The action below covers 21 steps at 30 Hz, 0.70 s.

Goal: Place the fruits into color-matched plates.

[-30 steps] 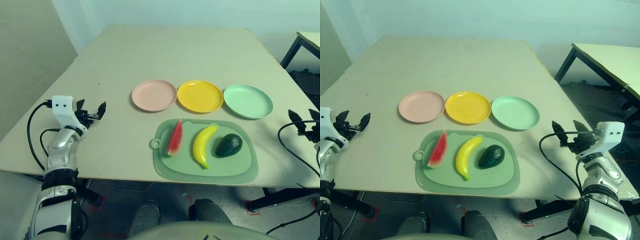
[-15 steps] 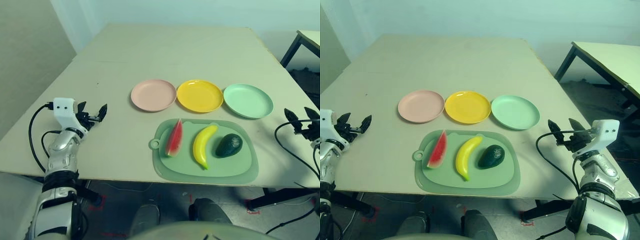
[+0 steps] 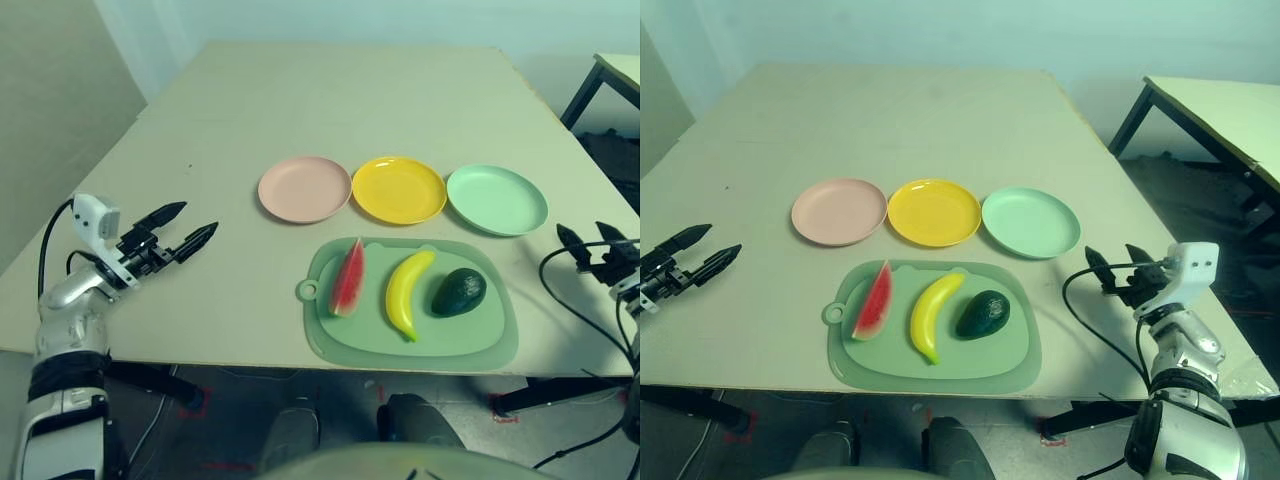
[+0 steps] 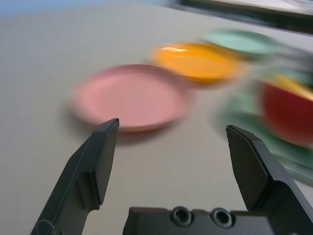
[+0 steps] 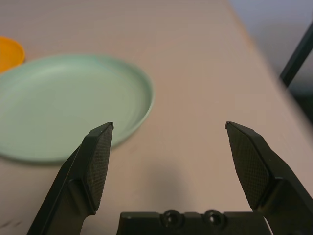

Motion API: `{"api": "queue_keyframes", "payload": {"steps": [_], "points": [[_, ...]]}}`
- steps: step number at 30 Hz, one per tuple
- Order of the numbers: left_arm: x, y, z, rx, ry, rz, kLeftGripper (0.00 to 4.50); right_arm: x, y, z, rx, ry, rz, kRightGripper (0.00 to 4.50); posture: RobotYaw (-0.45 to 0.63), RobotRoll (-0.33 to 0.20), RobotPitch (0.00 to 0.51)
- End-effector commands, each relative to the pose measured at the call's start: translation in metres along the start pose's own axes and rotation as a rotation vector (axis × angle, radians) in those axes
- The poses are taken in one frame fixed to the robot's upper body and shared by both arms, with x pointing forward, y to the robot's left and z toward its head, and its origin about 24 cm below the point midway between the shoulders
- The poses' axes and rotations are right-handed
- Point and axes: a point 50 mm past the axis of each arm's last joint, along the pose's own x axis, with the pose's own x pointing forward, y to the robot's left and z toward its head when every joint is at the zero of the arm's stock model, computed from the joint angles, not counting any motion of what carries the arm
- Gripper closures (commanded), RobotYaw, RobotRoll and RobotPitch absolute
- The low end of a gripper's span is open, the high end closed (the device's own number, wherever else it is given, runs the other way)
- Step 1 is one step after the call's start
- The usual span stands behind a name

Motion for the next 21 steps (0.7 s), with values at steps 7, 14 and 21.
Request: {"api": "queue_keyframes", "payload": {"steps": [7,14,21], "points": [[0.031,-0.026,0.001,0.040,0.096,-0.369,0.07,0.036,0.043,0.140,-0.756,0.143,0.797,0.00,-0.20,0.000,0.038],[0.037,-0.033,-0.014,0.055,0.115,-0.382,0.07,0.054,0.126,0.165,-1.126,0.274,1.267,0.00,-0.17,0.000,0.030],[0.030,-0.041,-0.022,0.062,0.134,-0.338,0.07,0.057,0.192,0.153,-1.262,0.321,1.494,0.00,-0.12,0.000,0.042]]}}
